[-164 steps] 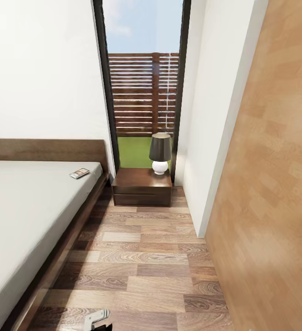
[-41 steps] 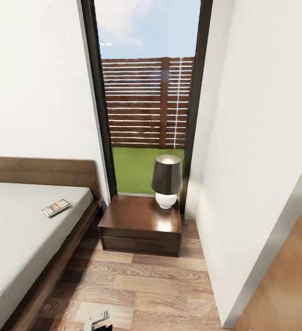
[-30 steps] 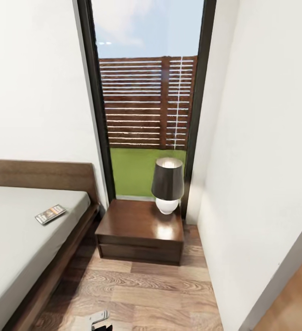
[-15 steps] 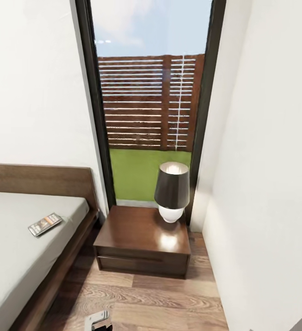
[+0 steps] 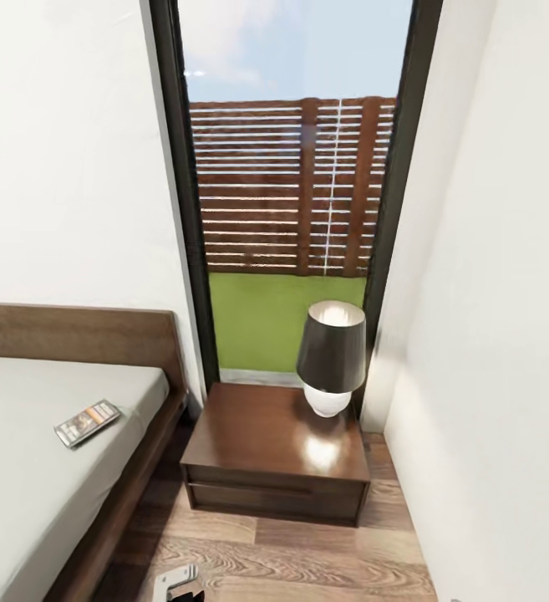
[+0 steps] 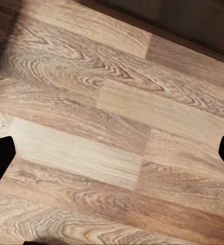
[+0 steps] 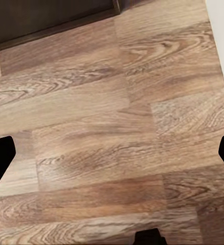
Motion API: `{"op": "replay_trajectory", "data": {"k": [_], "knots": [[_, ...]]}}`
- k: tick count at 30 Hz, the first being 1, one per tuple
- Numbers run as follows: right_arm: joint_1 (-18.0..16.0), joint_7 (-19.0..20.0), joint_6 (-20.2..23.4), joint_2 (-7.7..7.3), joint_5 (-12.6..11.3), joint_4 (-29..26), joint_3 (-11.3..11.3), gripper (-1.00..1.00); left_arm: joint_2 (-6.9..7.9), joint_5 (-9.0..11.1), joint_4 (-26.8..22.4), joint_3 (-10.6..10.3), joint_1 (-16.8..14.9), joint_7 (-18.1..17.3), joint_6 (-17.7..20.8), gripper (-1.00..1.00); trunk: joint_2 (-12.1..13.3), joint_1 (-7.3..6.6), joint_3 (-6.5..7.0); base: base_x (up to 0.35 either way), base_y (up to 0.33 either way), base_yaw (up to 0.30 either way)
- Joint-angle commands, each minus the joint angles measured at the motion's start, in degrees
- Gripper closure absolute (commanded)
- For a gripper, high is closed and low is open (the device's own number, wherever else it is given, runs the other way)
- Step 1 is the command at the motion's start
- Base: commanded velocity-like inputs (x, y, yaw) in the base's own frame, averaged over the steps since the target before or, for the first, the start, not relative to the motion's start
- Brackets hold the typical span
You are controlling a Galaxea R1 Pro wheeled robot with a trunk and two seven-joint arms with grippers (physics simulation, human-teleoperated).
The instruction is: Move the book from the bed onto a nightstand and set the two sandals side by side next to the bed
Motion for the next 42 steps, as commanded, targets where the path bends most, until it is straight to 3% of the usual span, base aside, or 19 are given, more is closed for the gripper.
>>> {"op": "replay_trajectory", "data": {"k": [1,17,42], "knots": [[0.0,0.2,-0.2,0.01,-0.6,0.1,0.5,-1.0,0.0,0.6,0.1,-0.5,0.0,-0.2,-0.2,-1.0,0.0,0.02,-0.06,0.178,0.238,0.0],[-0.1,0.2,-0.2,-0.02,-0.6,0.1,0.5,-1.0,0.0,0.6,0.1,-0.5,0.0,-0.2,-0.2,-1.0,0.0,0.02,-0.06,0.087,0.127,0.0],[0.0,0.2,-0.2,-0.02,-0.6,0.1,0.5,-1.0,0.0,0.6,0.1,-0.5,0.0,-0.3,-0.2,-1.0,10.0,-5.47,4.43,0.0,0.0,0.0]]}}
